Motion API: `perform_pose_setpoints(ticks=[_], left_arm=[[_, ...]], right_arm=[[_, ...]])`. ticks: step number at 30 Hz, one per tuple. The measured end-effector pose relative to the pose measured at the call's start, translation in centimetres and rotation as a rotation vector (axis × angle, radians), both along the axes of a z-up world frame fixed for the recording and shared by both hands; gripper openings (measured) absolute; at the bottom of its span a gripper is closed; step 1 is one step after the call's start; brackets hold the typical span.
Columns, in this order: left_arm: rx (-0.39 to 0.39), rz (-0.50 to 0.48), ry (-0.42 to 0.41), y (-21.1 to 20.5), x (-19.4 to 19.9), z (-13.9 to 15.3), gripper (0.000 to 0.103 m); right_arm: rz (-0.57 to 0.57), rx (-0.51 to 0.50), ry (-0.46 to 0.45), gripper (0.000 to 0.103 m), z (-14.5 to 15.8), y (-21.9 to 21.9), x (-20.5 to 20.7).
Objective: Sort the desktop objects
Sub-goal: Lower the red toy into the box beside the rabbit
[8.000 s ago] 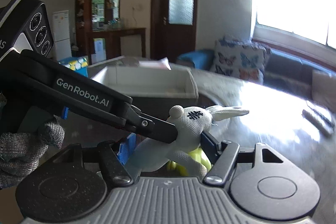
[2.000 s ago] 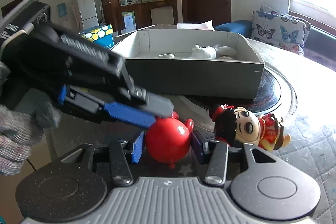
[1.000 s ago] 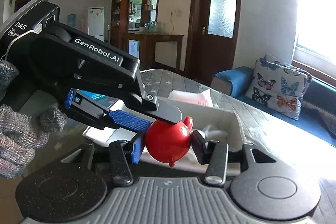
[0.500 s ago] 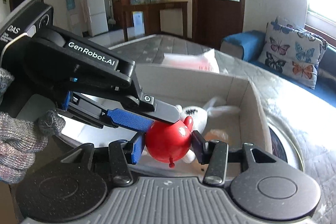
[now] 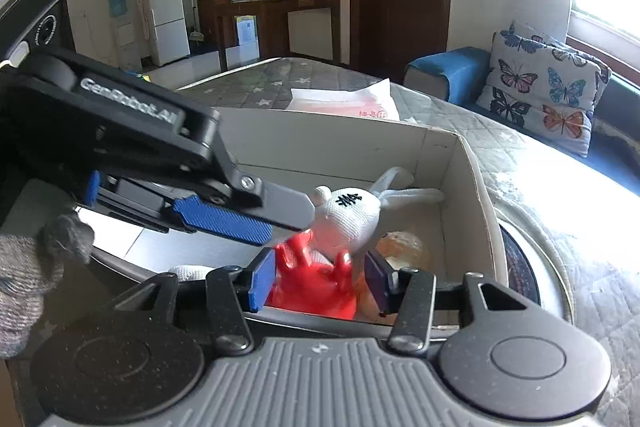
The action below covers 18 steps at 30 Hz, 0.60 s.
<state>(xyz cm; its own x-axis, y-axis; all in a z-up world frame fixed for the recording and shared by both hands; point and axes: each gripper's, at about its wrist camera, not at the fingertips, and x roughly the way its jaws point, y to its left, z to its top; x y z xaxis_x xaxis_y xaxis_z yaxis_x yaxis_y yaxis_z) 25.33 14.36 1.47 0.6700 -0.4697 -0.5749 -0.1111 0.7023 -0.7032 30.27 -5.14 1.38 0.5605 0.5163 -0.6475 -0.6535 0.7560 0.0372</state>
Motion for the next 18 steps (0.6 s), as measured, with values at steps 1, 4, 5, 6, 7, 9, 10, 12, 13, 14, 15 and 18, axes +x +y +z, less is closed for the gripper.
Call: perform_pose_setpoints(ticks=[1, 4, 5, 6, 7, 9, 10, 12, 13, 14, 15, 18], left_arm=[[0.006, 0.001, -0.002, 0.0, -0.1, 0.1, 0.041], [0.011, 0.002, -0.005, -0.1, -0.6, 0.3, 0.041], [0.016, -0.001, -0.008, -0.2, -0.8, 0.5, 0.041], [0.024, -0.003, -0.015, -0.4, -1.1, 0.8, 0.041], [0.034, -0.007, -0.025, -0.5, -1.3, 1.1, 0.041], [0.055, -0.012, -0.048, -1.0, -2.0, 1.8, 0.041], [0.062, -0.018, -0.058, -1.1, -2.5, 2.1, 0.041], [0.077, -0.030, -0.076, -1.7, -3.3, 2.6, 0.041], [0.086, -0.035, -0.085, -2.0, -3.9, 2.8, 0.041], [0.096, -0.041, -0.095, -2.3, -4.4, 3.0, 0.041], [0.106, -0.048, -0.103, -2.7, -4.9, 3.2, 0.041], [0.130, -0.072, -0.119, -3.8, -6.6, 3.5, 0.041]], right_arm=[[0.000, -0.001, -0.002, 0.050, 0.0, 0.0, -0.1], [-0.003, 0.001, -0.008, 0.050, 0.2, -0.1, -0.4], [-0.006, 0.001, -0.012, 0.050, 0.3, -0.2, -0.6], [-0.010, 0.001, -0.019, 0.051, 0.5, -0.4, -0.8], [-0.016, 0.002, -0.030, 0.055, 0.8, -0.6, -1.2], [-0.023, 0.007, -0.054, 0.059, 1.4, -1.2, -2.1], [-0.026, 0.012, -0.063, 0.060, 1.7, -1.5, -2.6], [-0.037, 0.034, -0.077, 0.062, 2.5, -2.4, -3.7], [-0.042, 0.041, -0.082, 0.069, 2.7, -2.8, -4.1], [-0.054, 0.054, -0.098, 0.073, 3.2, -3.6, -5.0], [-0.058, 0.059, -0.105, 0.074, 3.4, -4.0, -5.5], [-0.080, 0.077, -0.127, 0.081, 4.3, -6.1, -7.9]])
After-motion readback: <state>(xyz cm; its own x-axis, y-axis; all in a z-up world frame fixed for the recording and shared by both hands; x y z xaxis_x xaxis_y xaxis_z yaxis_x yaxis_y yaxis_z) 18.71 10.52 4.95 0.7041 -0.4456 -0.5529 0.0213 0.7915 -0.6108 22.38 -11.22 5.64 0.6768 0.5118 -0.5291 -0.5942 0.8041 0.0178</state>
